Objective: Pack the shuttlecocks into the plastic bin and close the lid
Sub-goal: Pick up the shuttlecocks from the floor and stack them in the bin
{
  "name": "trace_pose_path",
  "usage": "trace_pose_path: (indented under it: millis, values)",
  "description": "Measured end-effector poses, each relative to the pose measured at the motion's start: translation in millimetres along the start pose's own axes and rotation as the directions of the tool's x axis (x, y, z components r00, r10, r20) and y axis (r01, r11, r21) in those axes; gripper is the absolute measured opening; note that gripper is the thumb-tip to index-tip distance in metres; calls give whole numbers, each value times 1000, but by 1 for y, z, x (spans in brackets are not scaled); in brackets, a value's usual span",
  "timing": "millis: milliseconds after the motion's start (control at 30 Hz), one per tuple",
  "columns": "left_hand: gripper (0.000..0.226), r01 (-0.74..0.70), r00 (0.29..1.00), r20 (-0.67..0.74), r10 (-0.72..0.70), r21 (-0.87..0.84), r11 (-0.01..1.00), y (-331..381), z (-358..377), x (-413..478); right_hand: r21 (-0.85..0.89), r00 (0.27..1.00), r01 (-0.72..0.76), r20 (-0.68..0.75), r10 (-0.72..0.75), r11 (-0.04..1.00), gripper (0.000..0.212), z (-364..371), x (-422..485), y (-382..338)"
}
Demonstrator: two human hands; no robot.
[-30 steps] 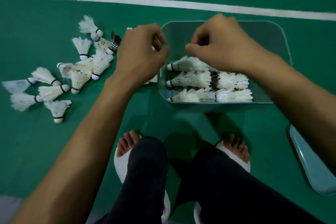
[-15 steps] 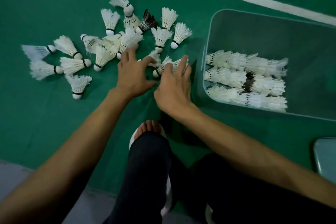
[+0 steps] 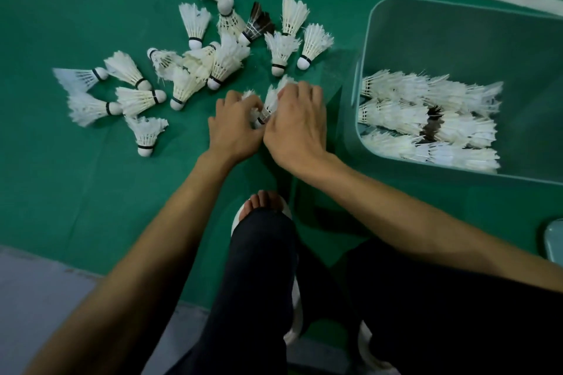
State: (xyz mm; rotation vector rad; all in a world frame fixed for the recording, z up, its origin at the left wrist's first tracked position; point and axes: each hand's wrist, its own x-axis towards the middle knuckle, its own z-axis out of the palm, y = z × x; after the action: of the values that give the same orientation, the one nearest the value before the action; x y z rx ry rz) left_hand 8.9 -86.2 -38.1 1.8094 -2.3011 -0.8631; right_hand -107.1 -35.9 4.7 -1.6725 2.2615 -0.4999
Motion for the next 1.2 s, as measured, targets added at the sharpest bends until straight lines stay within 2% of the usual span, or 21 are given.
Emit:
trace_pose_path:
  millis: [100, 200, 300, 367, 433, 533, 600, 667, 733, 833, 900, 1100, 1200]
  values:
    - [41, -59, 994, -98, 49, -100, 993, 18, -14, -14, -5, 976, 178, -129, -177, 984, 30, -39, -2, -17]
    - [40, -232, 954, -247, 171, -243, 942, 57, -35, -17, 61, 941, 236, -262, -213, 970, 23, -91, 3, -12]
    - [34, -353, 907, -322, 270, -236, 905, 111, -53, -19, 231, 924, 184, -371, -88, 956, 16, -149, 11, 23]
    - [33, -388, 893, -306, 329, -156, 908, 149, -56, -17, 366, 944, 40, -319, 85, 930, 15, -180, 15, 60]
    - [37, -389, 895, -255, 365, -49, 920, 180, -51, -12, 530, 936, -119, -222, 273, 839, 19, -201, 15, 98]
    - [41, -403, 904, -131, 408, 62, 913, 214, -35, -9, 702, 856, -336, -50, 515, 627, 22, -209, 15, 152]
    - [39, -410, 906, -48, 419, 138, 902, 229, -22, -13, 728, 765, -455, 25, 643, 513, 16, -204, 20, 183]
    - [38, -419, 907, 39, 420, 195, 887, 238, -8, -16, 694, 686, -541, 37, 727, 475, 12, -193, 30, 205]
    - [40, -424, 903, 175, 391, 229, 876, 243, 8, -17, 664, 653, -608, 107, 750, 434, 20, -179, 43, 213]
    - [32, -413, 872, 394, 292, 268, 871, 243, 32, -11, 659, 658, -663, 284, 697, 357, 21, -154, 64, 201]
    - [26, -385, 849, 473, 234, 252, 888, 243, 42, -5, 642, 660, -684, 342, 669, 347, 19, -136, 77, 187]
    - [39, -326, 830, 529, 177, 202, 923, 240, 54, 6, 689, 650, -665, 345, 677, 288, 25, -88, 99, 178]
    - [28, -305, 822, 535, 196, 123, 944, 237, 56, 7, 722, 661, -641, 345, 666, 262, 27, -90, 97, 178]
